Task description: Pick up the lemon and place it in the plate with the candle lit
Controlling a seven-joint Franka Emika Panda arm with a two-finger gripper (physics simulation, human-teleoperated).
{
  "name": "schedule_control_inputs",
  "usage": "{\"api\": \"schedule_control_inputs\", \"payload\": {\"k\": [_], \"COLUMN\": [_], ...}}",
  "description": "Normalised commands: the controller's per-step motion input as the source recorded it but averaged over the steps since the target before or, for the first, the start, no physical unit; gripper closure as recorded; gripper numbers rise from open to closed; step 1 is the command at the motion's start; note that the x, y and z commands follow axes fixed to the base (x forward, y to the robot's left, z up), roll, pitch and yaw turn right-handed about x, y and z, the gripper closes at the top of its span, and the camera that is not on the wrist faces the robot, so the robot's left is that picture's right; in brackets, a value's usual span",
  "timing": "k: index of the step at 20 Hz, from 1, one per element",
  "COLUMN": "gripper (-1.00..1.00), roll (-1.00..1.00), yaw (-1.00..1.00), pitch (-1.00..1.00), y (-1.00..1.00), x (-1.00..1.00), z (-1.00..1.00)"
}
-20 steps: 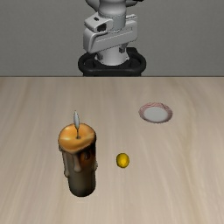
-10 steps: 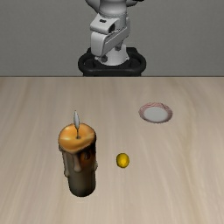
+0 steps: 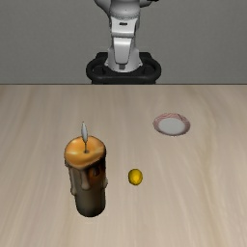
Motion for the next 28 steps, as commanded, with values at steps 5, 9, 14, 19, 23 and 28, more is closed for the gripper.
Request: {"api": "schedule_control_inputs", "payload": {"k": [5, 9, 14, 19, 23, 28], "gripper": [-1.00, -1.00, -1.00, -1.00, -1.00, -1.00], "roll": [0.00, 0.00, 0.00, 0.00, 0.00, 0.00], "yaw": [0.00, 0.00, 0.00, 0.00, 0.00, 0.00], "pitch": [0.00, 0.00, 0.00, 0.00, 0.00, 0.00], "y": [0.00, 0.00, 0.00, 1.00, 0.00, -0.20], "x": [1.00, 1.00, 1.00, 0.20, 1.00, 0.60], "z": [0.00, 0.00, 0.00, 0.00, 0.00, -0.20]}}
